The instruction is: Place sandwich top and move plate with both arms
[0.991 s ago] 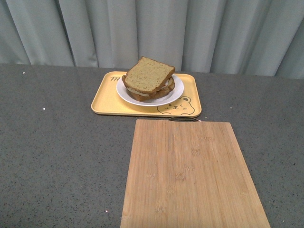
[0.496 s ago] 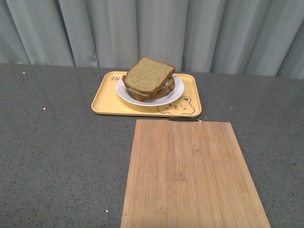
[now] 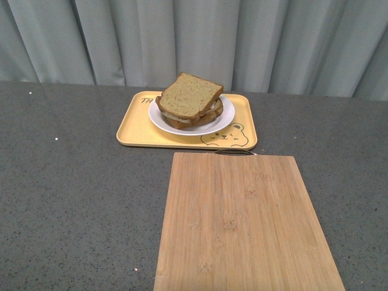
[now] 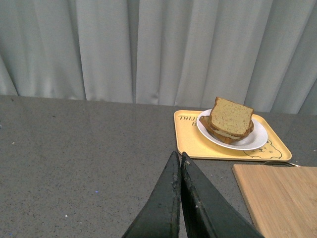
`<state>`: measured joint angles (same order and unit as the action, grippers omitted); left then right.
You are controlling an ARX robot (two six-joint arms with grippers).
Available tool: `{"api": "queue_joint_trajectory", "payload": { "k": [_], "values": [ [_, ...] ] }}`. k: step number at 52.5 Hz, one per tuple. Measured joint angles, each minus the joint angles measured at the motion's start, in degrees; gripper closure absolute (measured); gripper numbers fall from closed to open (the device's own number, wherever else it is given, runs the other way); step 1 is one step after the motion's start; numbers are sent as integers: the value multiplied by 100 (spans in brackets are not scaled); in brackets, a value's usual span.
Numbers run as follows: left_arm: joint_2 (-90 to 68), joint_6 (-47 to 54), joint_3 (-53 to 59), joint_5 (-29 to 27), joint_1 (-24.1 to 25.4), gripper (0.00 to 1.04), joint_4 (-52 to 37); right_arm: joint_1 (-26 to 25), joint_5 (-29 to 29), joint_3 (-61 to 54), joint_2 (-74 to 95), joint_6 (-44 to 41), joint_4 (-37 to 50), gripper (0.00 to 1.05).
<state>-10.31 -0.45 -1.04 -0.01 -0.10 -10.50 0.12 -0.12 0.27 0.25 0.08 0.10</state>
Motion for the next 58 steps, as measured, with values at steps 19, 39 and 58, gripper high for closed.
{"api": "queue_joint_trajectory", "payload": {
  "k": [19,39,58],
  "values": [
    [999,-2,0,0,0,101,1036,0,0,0,0,0,0,9],
    [1003,0,0,0,0,28,1038,0,0,0,0,0,0,9],
    [1003,4,0,0,0,7,1038,0,0,0,0,0,0,9]
  ]
}}
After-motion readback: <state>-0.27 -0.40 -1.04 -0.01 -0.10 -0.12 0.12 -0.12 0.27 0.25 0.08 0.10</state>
